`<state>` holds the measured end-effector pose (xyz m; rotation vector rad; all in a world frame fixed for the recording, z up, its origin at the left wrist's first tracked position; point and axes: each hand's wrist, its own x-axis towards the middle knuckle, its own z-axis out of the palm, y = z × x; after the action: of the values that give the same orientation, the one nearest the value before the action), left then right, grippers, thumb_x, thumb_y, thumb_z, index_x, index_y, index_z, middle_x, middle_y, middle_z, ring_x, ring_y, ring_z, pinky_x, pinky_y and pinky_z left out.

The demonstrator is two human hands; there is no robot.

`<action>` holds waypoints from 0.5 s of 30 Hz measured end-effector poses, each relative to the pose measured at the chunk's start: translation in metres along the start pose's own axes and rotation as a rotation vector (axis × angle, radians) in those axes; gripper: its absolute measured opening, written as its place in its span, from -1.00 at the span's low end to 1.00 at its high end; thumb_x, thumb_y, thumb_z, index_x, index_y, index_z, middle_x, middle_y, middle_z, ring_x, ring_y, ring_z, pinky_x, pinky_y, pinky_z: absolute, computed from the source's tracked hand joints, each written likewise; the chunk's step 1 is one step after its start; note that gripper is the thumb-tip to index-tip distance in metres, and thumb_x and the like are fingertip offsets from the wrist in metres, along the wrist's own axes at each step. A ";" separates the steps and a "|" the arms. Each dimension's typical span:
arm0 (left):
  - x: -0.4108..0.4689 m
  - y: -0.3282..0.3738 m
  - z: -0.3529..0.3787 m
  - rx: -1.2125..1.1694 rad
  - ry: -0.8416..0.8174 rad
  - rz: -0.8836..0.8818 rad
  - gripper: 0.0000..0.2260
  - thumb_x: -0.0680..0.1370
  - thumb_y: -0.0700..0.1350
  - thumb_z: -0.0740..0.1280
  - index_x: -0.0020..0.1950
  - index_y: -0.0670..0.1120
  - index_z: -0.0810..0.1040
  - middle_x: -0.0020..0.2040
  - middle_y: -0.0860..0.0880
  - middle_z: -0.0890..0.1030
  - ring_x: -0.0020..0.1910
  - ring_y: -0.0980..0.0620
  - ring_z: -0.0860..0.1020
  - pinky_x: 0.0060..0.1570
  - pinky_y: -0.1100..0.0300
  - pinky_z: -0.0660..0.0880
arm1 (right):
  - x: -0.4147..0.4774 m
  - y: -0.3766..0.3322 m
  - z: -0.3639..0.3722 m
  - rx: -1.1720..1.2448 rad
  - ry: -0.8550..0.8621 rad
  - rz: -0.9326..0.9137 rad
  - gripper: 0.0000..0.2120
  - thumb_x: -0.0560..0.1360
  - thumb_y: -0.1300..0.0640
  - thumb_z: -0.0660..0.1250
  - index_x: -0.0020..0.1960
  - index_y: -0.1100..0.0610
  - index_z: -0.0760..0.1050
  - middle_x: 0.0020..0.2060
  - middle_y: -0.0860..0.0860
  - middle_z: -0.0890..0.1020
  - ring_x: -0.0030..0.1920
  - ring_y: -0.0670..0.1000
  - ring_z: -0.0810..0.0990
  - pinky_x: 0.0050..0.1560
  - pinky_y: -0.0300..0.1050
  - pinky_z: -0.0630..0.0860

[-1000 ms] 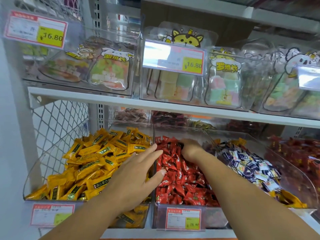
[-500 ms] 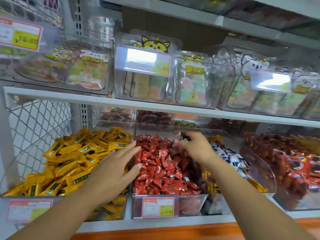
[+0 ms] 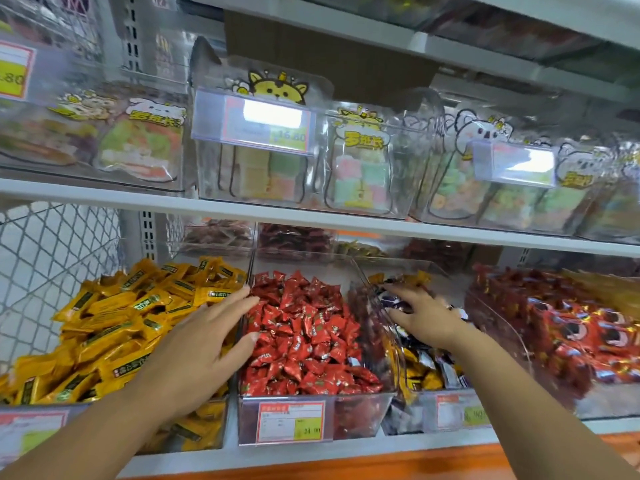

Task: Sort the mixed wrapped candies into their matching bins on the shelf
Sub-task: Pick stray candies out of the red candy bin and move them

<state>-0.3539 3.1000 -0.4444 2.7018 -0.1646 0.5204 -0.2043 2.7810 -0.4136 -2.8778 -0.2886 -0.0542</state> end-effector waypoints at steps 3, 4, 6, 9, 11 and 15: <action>-0.001 -0.001 0.000 -0.002 -0.013 0.000 -0.36 0.37 0.47 -0.24 0.45 0.41 0.00 0.42 0.48 -0.16 0.40 0.42 -0.09 0.40 0.32 -0.09 | 0.016 0.007 0.013 -0.063 -0.073 -0.026 -0.50 0.55 -0.33 -0.03 0.48 -0.37 -0.01 0.56 -0.03 -0.03 0.54 0.19 -0.09 0.45 0.35 -0.11; -0.001 -0.001 0.000 -0.007 -0.018 0.002 -0.39 0.37 0.47 -0.24 0.43 0.43 -0.01 0.41 0.50 -0.16 0.40 0.42 -0.10 0.40 0.32 -0.11 | 0.021 0.005 0.016 -0.070 -0.071 -0.013 -0.50 0.57 -0.31 -0.05 0.49 -0.35 -0.02 0.56 -0.04 -0.06 0.54 0.19 -0.10 0.43 0.38 -0.13; 0.000 -0.002 0.000 -0.017 -0.021 0.009 -0.43 0.37 0.48 -0.23 0.39 0.47 0.00 0.40 0.52 -0.15 0.40 0.46 -0.11 0.40 0.33 -0.13 | 0.027 -0.001 0.018 -0.091 -0.054 0.036 -0.52 0.58 -0.30 -0.05 0.49 -0.36 -0.03 0.56 -0.10 -0.09 0.53 0.25 -0.11 0.39 0.45 -0.14; 0.001 -0.002 -0.001 -0.017 -0.027 0.004 -0.45 0.38 0.48 -0.22 0.37 0.49 0.00 0.39 0.55 -0.14 0.31 0.58 -0.21 0.38 0.35 -0.13 | 0.043 -0.003 0.022 -0.092 -0.071 0.050 -0.48 0.54 -0.38 -0.12 0.48 -0.38 -0.08 0.56 -0.10 -0.11 0.53 0.26 -0.17 0.40 0.44 -0.21; 0.001 -0.002 -0.001 -0.022 -0.031 0.003 -0.45 0.38 0.48 -0.21 0.38 0.49 0.00 0.39 0.55 -0.13 0.30 0.60 -0.21 0.39 0.34 -0.12 | 0.056 -0.001 0.026 -0.104 -0.075 0.071 -0.34 0.40 -0.51 -0.25 0.47 -0.39 -0.12 0.56 -0.09 -0.15 0.53 0.23 -0.22 0.39 0.44 -0.21; 0.002 -0.002 -0.001 -0.026 -0.034 0.008 -0.46 0.39 0.48 -0.20 0.37 0.50 -0.01 0.39 0.56 -0.13 0.29 0.63 -0.24 0.38 0.36 -0.15 | 0.059 -0.008 0.009 -0.167 -0.182 0.053 -0.43 0.57 -0.34 -0.09 0.54 -0.23 -0.07 0.57 0.01 -0.14 0.55 0.13 -0.19 0.47 0.27 -0.26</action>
<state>-0.3523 3.1021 -0.4432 2.6866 -0.1898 0.4715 -0.1476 2.8020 -0.4165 -3.0595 -0.2519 0.2046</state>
